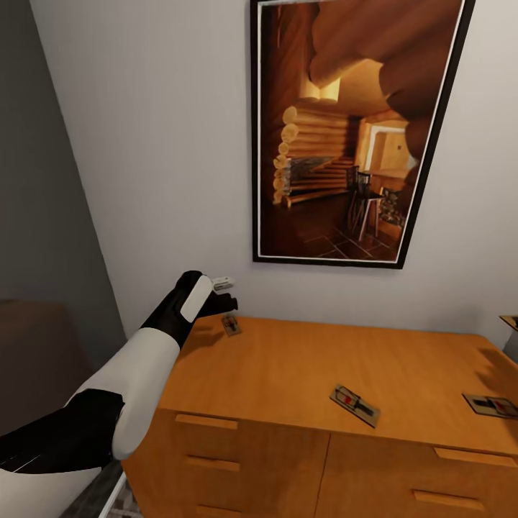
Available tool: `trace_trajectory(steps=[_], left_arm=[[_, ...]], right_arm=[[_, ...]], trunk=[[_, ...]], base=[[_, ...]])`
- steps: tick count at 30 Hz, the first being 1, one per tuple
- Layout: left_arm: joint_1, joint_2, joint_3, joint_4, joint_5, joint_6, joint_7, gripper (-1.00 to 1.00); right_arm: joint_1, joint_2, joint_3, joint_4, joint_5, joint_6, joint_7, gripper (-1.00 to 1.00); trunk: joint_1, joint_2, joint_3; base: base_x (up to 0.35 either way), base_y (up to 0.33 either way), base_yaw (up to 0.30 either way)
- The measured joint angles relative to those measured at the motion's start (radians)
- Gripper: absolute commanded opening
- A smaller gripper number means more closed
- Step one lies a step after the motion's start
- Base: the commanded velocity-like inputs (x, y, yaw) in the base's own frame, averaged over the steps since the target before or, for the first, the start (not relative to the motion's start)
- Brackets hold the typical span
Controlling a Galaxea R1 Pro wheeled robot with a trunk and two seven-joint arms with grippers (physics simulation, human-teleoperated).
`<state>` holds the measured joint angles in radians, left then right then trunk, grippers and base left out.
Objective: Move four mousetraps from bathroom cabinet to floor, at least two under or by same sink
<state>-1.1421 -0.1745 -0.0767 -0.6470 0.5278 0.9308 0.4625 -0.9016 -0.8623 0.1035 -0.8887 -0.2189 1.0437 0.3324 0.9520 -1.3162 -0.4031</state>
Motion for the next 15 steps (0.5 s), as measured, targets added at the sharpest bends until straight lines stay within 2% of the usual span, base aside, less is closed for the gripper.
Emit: trace_trajectory(steps=[9, 15], left_arm=[[0.0, 0.0, 0.0, -0.002, 0.001, 0.0, 0.001, 1.0], [0.0, 0.0, 0.0, -0.001, 0.001, 0.001, 0.001, 1.0]], right_arm=[[0.0, -0.006, -0.003, 0.017, -0.001, 0.0, -0.001, -1.0], [0.0, -0.038, -0.006, 0.031, -0.005, 0.0, -0.001, -1.0]], trunk=[[0.0, 0.0, 0.0], [0.0, 0.0, 0.0]], base=[[0.016, 0.0, 0.0], [0.0, 0.0, 0.0]])
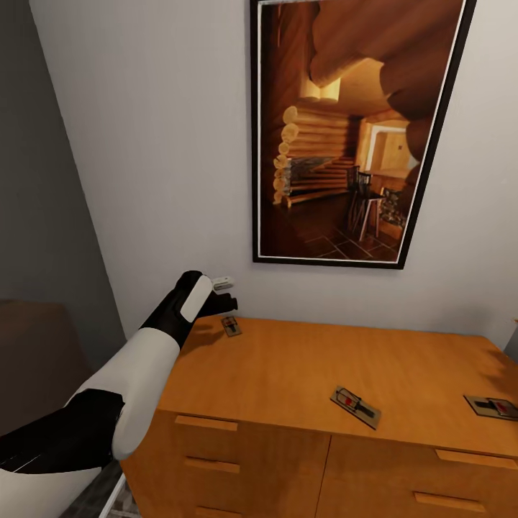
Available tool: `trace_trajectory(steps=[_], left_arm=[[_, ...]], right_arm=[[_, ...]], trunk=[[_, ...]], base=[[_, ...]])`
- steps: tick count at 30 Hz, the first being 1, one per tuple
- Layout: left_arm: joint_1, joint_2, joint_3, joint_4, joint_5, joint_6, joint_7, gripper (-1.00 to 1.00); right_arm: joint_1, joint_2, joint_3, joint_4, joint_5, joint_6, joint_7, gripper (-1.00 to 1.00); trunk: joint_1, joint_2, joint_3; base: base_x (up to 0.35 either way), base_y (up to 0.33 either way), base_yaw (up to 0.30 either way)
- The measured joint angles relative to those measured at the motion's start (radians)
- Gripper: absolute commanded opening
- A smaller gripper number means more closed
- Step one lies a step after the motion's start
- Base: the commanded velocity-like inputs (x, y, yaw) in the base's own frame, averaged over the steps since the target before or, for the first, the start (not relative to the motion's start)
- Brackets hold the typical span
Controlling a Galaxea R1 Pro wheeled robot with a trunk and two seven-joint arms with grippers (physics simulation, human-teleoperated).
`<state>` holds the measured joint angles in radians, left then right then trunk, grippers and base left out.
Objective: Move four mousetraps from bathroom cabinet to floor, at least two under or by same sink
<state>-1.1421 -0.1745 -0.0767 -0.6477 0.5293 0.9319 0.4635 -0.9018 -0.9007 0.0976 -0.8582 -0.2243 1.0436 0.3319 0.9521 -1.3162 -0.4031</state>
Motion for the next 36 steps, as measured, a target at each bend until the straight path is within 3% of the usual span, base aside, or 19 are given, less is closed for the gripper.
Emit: trace_trajectory(steps=[11, 22, 36], left_arm=[[0.0, 0.0, 0.0, 0.002, 0.003, -0.001, -0.001, 1.0], [0.0, 0.0, 0.0, 0.001, 0.038, -0.001, 0.0, 1.0], [0.0, 0.0, 0.003, 0.01, 0.028, -0.03, 0.02, 1.0]], right_arm=[[0.0, -0.006, -0.001, 0.007, -0.001, 0.0, 0.0, -1.0], [0.0, -0.006, 0.0, 0.007, -0.002, 0.0, 0.0, -1.0], [0.0, -0.005, 0.001, 0.006, -0.002, 0.0, 0.0, -1.0]], trunk=[[0.0, 0.0, 0.0], [0.0, 0.0, 0.0], [0.0, 0.0, 0.0]], base=[[0.0, -0.003, 0.0], [0.0, -0.139, 0.0], [0.0, -0.009, 0.0]])
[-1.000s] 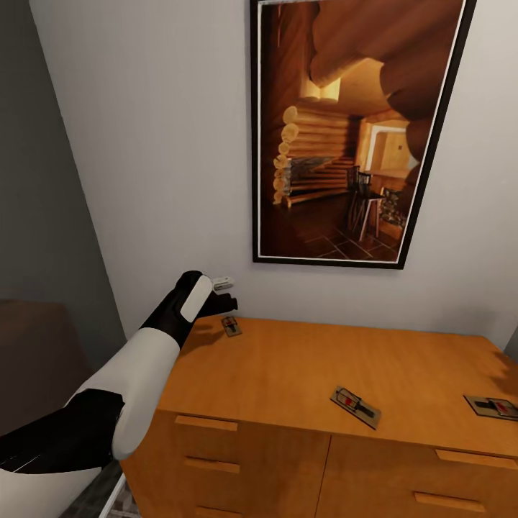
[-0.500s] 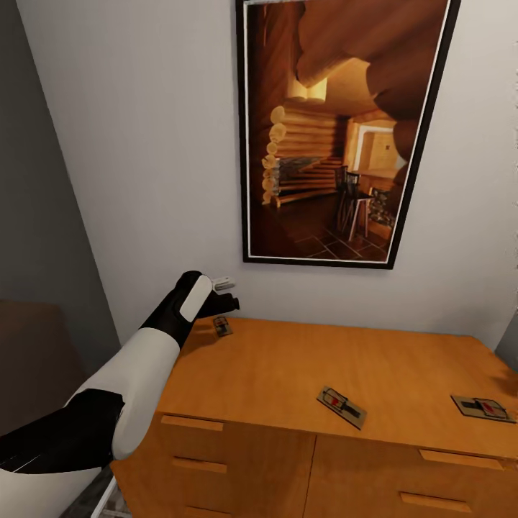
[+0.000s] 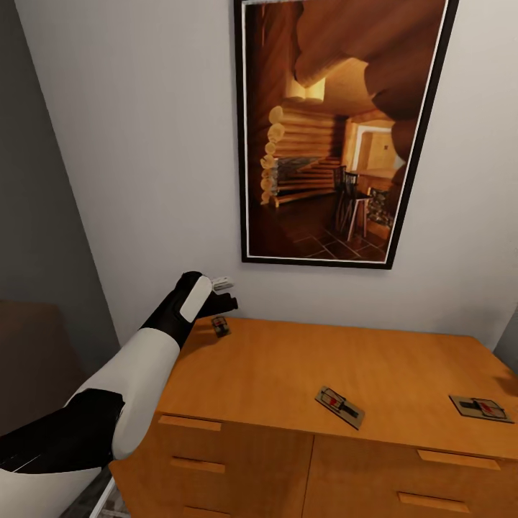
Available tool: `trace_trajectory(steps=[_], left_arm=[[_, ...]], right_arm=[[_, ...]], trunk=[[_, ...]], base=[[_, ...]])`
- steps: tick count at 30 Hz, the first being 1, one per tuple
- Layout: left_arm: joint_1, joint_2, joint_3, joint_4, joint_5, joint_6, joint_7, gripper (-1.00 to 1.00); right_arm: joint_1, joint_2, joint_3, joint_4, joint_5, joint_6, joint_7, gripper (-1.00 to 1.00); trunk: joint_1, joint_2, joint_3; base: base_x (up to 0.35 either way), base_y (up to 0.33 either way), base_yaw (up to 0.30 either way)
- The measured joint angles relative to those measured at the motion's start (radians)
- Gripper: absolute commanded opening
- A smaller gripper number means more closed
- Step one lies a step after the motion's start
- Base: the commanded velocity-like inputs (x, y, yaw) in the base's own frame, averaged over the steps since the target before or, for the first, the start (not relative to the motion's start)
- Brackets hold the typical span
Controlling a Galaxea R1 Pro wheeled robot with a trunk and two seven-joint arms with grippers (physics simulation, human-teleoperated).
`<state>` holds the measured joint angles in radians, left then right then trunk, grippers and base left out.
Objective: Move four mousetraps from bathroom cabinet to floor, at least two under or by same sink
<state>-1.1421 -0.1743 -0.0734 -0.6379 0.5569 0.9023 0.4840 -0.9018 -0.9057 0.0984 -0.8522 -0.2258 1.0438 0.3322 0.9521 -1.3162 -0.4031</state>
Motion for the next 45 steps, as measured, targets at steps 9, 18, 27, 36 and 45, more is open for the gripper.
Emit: trace_trajectory(steps=[9, 18, 27, 36, 45], left_arm=[[0.0, 0.0, -0.008, -0.002, 0.011, -0.066, 0.271, 1.0], [0.0, 0.0, -0.008, -0.012, 0.011, -0.067, 0.303, 1.0], [0.0, 0.0, -0.009, -0.036, 0.011, -0.067, 0.311, 1.0], [0.0, 0.0, -0.009, -0.038, 0.011, -0.069, 0.307, 1.0], [0.0, 0.0, -0.009, -0.038, 0.011, -0.07, 0.309, 1.0]], right_arm=[[0.0, 0.001, 0.0, -0.001, 0.0, 0.0, 0.0, -1.0], [0.0, 0.001, 0.0, -0.001, -0.001, 0.0, 0.0, -1.0], [0.001, 0.001, 0.0, -0.001, -0.001, 0.0, 0.0, -1.0], [0.0, 0.001, 0.0, -0.001, -0.002, 0.0, 0.0, -1.0], [0.0, 0.001, 0.0, -0.003, -0.003, 0.0, 0.0, -1.0]], trunk=[[0.0, 0.0, 0.0], [0.0, 0.0, 0.0], [0.0, 0.0, 0.0], [0.0, 0.0, 0.0], [0.0, 0.0, 0.0]], base=[[0.0, 0.0, 0.0], [0.0, 0.0, 0.0], [0.0, -0.036, 0.0], [0.0, -0.166, 0.0], [0.0, -0.012, 0.0]])
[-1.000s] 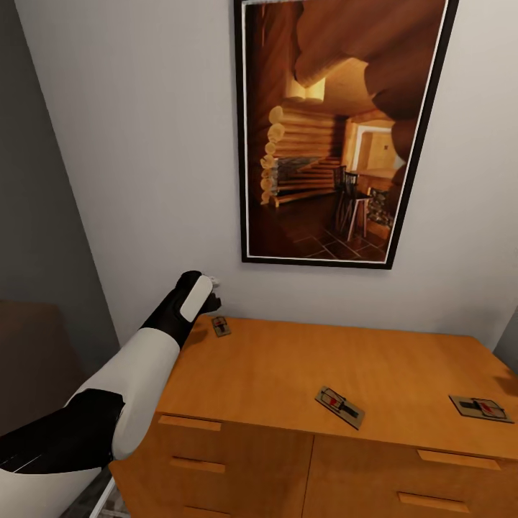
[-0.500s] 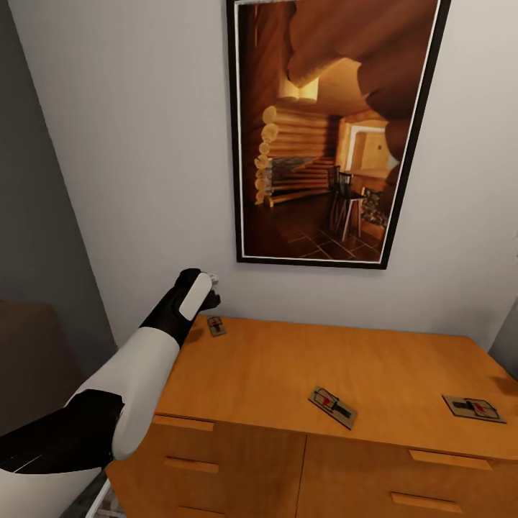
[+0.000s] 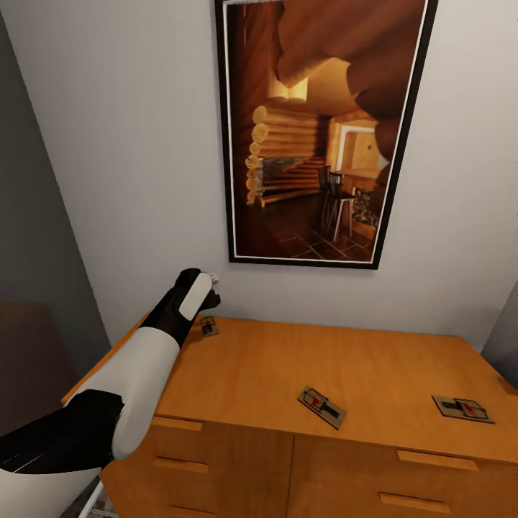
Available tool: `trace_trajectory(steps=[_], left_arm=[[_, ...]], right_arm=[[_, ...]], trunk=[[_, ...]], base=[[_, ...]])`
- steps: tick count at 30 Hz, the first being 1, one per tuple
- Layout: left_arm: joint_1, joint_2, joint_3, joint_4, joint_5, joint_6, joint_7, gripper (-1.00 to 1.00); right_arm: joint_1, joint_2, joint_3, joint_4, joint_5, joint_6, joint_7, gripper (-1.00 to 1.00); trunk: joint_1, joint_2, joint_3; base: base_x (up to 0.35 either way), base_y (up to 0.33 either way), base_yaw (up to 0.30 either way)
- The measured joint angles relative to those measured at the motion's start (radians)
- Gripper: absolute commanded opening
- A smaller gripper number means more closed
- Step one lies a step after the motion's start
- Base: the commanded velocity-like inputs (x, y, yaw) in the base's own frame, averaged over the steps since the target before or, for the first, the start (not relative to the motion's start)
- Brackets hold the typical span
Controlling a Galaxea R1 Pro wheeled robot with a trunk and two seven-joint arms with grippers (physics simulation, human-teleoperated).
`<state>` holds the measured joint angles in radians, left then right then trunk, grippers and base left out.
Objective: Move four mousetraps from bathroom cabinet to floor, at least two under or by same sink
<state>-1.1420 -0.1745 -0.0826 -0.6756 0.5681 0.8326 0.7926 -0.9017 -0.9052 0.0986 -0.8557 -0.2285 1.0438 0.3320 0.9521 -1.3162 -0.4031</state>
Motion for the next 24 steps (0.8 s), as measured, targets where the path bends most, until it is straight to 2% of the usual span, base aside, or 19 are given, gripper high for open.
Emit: trace_trajectory(steps=[11, 13, 16, 20, 24], left_arm=[[0.0, 0.0, -0.002, 0.008, 0.002, 0.003, 0.005, 1.0], [0.0, 0.0, -0.003, 0.019, 0.002, 0.005, 0.006, 1.0], [0.0, 0.0, -0.005, 0.08, -0.005, -0.001, 0.009, 1.0], [0.0, 0.0, -0.006, 0.087, -0.005, -0.004, 0.007, 1.0], [0.0, 0.0, -0.007, 0.086, -0.003, -0.003, 0.001, 1.0]], right_arm=[[0.0, 0.002, 0.0, -0.006, 0.0, 0.0, 0.0, -1.0], [0.0, 0.004, 0.001, -0.007, 0.0, 0.0, 0.001, -1.0], [0.0, 0.008, 0.003, -0.014, -0.002, 0.0, 0.001, -1.0], [0.001, 0.012, 0.003, -0.045, -0.004, 0.0, 0.005, -1.0], [0.001, 0.024, 0.007, -0.111, -0.008, 0.0, 0.04, -1.0]], trunk=[[0.0, 0.0, 0.0], [0.0, 0.0, 0.0], [0.0, 0.0, 0.0], [0.0, 0.0, 0.0], [0.0, 0.0, 0.0]], base=[[0.0, 0.0, 0.0], [0.0, 0.0, 0.0], [0.0, 0.0, 0.0], [0.0, 0.0, 0.0], [0.0, 0.0, 0.0]])
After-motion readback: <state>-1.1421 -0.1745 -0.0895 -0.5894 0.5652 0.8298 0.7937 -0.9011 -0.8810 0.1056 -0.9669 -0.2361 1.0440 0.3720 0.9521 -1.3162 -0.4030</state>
